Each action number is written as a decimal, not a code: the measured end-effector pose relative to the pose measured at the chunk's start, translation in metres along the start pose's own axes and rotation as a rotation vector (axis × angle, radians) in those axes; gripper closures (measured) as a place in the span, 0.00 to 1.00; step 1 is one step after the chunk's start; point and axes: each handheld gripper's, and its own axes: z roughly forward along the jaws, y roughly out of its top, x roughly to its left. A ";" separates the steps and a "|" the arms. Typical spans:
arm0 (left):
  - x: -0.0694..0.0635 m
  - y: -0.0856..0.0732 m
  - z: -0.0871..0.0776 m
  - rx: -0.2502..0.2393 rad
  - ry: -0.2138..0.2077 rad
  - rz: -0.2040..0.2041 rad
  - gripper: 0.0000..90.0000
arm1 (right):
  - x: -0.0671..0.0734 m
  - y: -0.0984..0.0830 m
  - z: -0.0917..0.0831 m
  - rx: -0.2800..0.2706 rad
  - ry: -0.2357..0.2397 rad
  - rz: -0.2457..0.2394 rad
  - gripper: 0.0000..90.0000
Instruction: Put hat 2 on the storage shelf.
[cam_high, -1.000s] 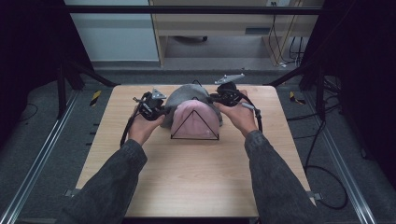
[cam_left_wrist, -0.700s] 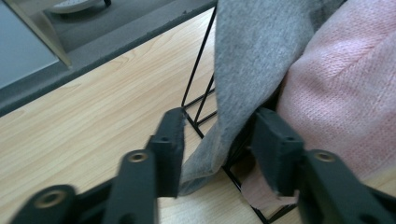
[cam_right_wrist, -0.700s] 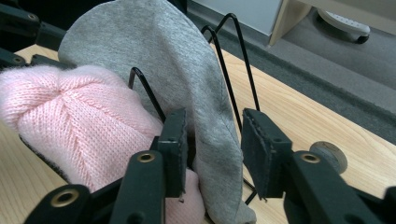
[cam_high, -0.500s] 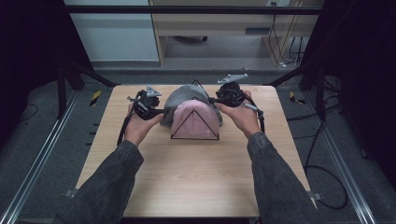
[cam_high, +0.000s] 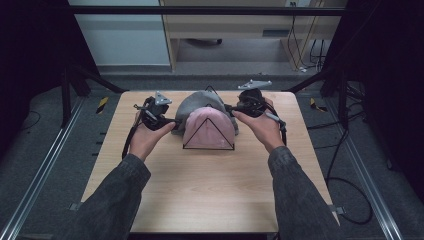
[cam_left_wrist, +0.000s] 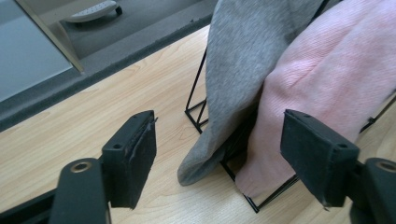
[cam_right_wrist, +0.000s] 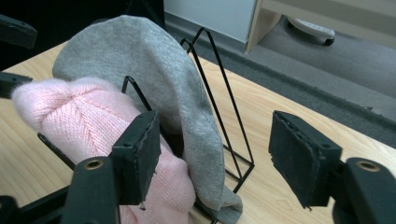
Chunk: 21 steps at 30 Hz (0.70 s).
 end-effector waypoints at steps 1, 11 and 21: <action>-0.001 0.001 -0.002 -0.005 0.003 0.004 0.28 | 0.000 0.000 -0.001 -0.001 -0.003 0.004 0.35; -0.009 0.004 -0.019 -0.003 -0.003 0.028 0.13 | 0.005 0.004 -0.014 -0.002 -0.029 0.045 0.17; -0.019 -0.005 -0.046 -0.002 -0.043 0.082 0.04 | 0.022 0.001 -0.030 -0.047 0.016 0.030 0.09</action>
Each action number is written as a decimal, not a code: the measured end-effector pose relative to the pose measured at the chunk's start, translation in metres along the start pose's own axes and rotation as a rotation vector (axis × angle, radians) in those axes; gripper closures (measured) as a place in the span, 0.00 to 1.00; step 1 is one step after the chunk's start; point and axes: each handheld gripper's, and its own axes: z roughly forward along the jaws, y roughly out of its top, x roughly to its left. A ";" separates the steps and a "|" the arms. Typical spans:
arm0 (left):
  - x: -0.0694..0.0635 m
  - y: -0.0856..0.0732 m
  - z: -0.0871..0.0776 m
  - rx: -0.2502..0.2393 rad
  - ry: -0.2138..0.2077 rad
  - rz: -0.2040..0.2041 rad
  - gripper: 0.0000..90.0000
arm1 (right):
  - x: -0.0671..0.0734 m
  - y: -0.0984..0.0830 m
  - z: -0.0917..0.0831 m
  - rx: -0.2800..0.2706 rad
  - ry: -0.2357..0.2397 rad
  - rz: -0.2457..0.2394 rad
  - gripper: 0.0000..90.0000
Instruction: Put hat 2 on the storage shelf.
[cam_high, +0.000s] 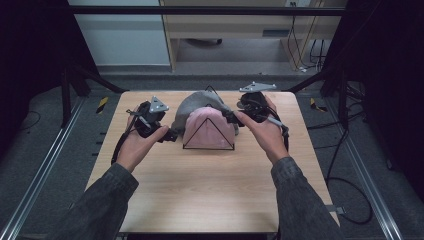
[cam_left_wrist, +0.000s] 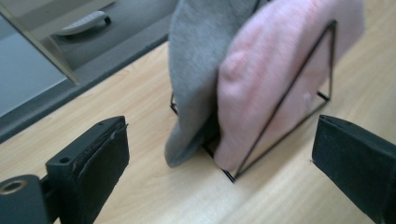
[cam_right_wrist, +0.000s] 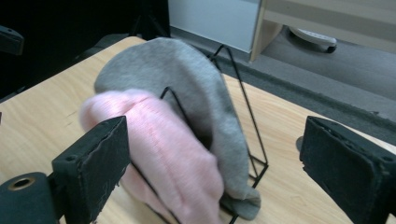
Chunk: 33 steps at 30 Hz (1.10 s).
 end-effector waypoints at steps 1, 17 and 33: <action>-0.002 -0.003 -0.002 0.004 -0.005 0.003 0.04 | 0.001 -0.002 -0.001 0.001 0.002 -0.005 0.09; -0.024 -0.069 -0.036 0.063 -0.015 0.045 0.05 | 0.016 -0.047 -0.045 0.027 -0.022 -0.059 0.12; -0.021 -0.119 -0.012 0.131 -0.028 0.036 0.07 | 0.014 -0.119 -0.040 0.133 -0.015 -0.049 0.14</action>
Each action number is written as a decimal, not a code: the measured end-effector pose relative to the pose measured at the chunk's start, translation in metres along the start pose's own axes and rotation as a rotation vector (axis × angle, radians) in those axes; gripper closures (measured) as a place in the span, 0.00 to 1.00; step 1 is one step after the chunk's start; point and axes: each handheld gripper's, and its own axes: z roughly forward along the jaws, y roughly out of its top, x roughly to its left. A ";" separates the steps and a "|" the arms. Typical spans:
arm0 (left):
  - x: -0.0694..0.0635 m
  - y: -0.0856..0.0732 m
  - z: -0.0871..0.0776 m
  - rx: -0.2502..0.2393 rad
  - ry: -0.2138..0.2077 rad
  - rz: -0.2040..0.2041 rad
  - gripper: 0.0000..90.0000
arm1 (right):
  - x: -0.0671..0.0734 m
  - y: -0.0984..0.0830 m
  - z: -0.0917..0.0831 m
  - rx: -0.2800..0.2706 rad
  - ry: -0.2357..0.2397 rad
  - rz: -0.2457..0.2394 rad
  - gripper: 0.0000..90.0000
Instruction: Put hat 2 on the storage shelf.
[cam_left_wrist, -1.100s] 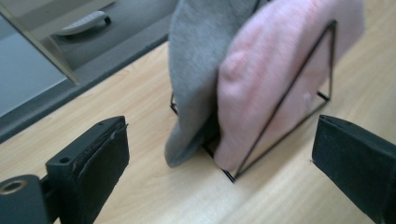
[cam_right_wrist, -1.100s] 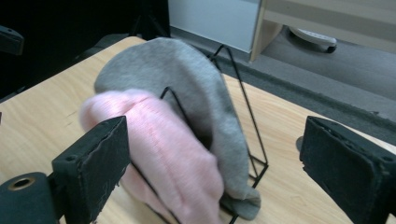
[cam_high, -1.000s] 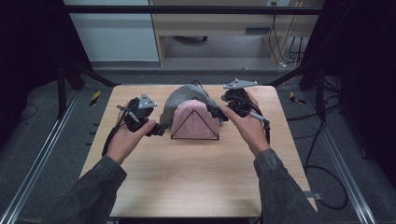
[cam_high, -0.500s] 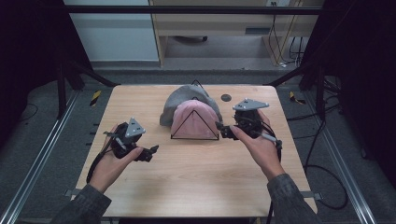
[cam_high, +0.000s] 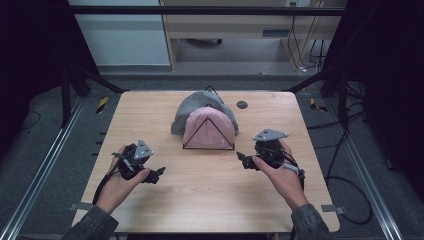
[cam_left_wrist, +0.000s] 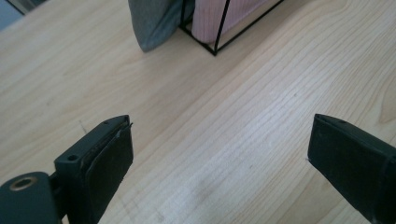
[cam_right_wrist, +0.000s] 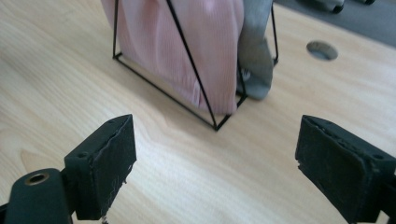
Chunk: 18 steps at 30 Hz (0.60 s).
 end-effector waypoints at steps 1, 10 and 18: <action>0.000 -0.003 0.002 0.001 -0.001 -0.007 0.07 | 0.000 -0.003 0.001 0.009 0.002 0.001 0.14; 0.001 -0.026 0.019 0.069 -0.039 -0.033 0.07 | 0.002 -0.034 0.011 0.096 0.020 0.018 0.14; 0.000 -0.035 0.028 0.122 -0.069 -0.039 0.06 | -0.001 -0.058 0.023 0.143 0.033 0.058 0.13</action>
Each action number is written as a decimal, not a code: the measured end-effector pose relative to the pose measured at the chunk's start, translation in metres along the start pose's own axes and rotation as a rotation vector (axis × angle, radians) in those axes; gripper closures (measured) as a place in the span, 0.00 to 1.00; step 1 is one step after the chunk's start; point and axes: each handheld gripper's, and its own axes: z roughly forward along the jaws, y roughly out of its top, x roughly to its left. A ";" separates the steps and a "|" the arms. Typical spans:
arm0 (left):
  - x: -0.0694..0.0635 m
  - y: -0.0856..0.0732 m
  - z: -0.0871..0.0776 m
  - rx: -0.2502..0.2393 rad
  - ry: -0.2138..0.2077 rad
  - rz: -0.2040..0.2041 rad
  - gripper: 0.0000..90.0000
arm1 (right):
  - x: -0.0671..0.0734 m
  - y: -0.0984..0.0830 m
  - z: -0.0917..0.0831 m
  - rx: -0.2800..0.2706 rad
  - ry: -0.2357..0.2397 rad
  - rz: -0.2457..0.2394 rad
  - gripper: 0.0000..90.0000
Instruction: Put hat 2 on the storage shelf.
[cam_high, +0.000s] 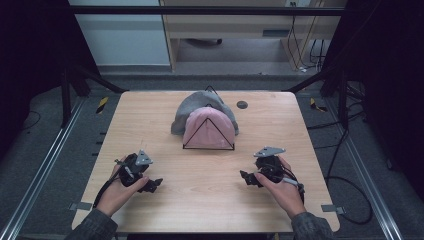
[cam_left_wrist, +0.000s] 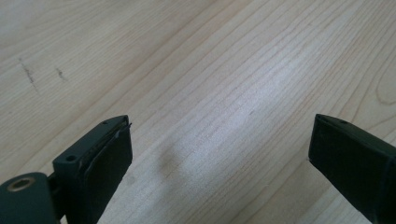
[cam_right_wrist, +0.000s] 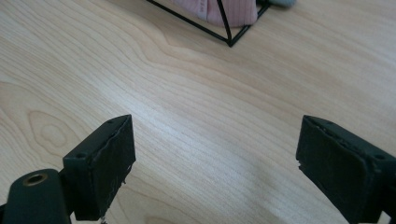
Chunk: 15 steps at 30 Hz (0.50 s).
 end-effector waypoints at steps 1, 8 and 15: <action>0.000 -0.001 0.002 0.000 -0.006 -0.006 0.06 | -0.001 -0.002 0.002 0.001 0.000 0.007 0.13; 0.003 -0.010 0.015 0.057 -0.053 -0.038 0.06 | -0.007 -0.014 0.012 0.034 0.003 0.048 0.12; 0.003 -0.012 0.017 0.046 -0.074 -0.058 0.02 | -0.005 -0.019 0.019 0.067 0.023 0.053 0.10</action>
